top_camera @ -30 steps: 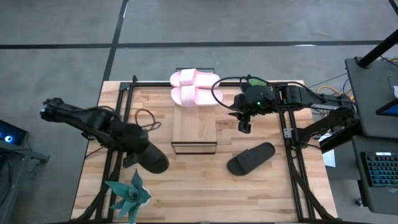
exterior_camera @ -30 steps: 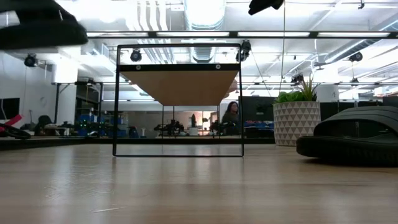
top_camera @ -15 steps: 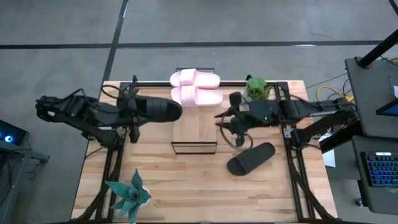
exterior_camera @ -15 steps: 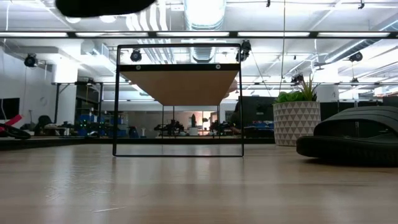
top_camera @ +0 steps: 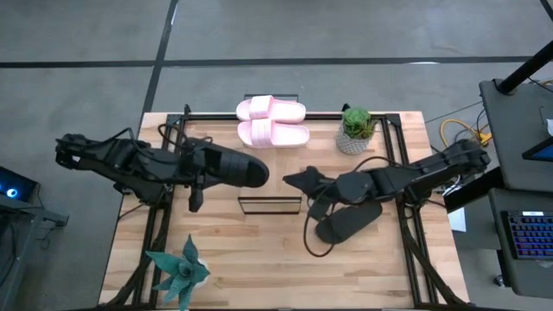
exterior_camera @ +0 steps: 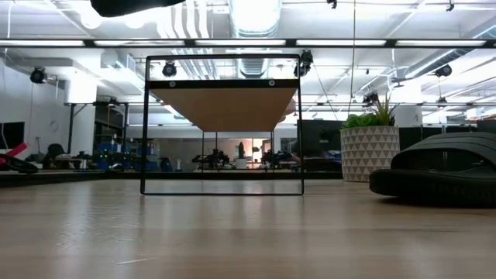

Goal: Pick and place slides into the shelf
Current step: Put the left black slide on the shelf

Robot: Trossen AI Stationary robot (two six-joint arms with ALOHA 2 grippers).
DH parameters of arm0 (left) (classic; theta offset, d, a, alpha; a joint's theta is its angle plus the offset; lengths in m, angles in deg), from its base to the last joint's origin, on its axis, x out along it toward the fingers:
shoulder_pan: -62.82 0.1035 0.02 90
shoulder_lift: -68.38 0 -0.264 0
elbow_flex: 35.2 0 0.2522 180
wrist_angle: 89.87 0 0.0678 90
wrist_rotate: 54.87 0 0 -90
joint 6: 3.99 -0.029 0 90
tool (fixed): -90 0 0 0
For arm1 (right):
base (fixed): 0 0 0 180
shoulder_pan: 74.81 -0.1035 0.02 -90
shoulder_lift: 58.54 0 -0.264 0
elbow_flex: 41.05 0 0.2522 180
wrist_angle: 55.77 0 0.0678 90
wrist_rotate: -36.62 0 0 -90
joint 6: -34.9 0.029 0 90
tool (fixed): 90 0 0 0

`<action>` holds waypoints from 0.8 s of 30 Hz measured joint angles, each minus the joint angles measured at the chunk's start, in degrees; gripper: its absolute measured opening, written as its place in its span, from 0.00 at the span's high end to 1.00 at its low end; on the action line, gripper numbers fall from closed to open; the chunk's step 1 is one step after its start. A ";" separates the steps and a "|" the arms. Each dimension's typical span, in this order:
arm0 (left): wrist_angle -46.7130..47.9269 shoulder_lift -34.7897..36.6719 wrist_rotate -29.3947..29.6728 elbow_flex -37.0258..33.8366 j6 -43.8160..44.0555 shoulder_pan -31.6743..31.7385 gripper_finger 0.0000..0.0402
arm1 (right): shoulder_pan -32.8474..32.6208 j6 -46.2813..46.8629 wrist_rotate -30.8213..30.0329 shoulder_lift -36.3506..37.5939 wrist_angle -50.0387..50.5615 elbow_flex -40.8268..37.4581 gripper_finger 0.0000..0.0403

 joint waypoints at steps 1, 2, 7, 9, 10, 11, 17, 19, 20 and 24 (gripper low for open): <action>0.25 -0.33 0.01 -0.04 0.02 0.00 1.00 | 0.00 -1.71 0.00 -0.50 -0.02 0.15 0.69; 0.24 -0.47 0.18 -0.05 0.07 0.12 1.00 | 0.00 -3.64 0.00 -1.01 -0.64 0.42 0.67; -0.03 -1.46 1.49 -0.20 0.13 0.39 1.00 | 0.00 -10.41 0.02 -2.46 -2.13 1.59 0.56; 0.00 -2.03 2.71 -0.23 0.48 0.39 1.00 | 0.00 -11.93 0.03 -2.99 -2.13 2.28 0.51; -0.38 -2.22 2.92 -0.23 0.46 0.49 1.00 | 0.00 -13.02 0.06 -3.29 -2.15 2.44 0.49; -0.63 -2.33 2.87 -0.23 0.47 0.62 1.00 | 0.00 -14.29 0.04 -3.65 -2.10 2.66 0.48; -2.40 -3.68 1.92 -0.29 0.48 0.76 1.00 | 0.64 -20.67 0.12 -5.58 -2.03 3.59 0.42; -3.41 -4.08 1.48 -0.22 0.28 0.76 1.00 | 0.91 -21.75 0.09 -5.79 -2.03 3.89 0.41; -3.64 -4.17 0.86 -0.19 0.23 0.76 1.00 | 1.08 -22.46 0.10 -5.96 -2.14 4.23 0.41; -5.47 -5.17 -2.10 -0.19 -0.52 0.76 1.00 | 1.44 -23.95 0.11 -6.27 -1.93 5.07 0.42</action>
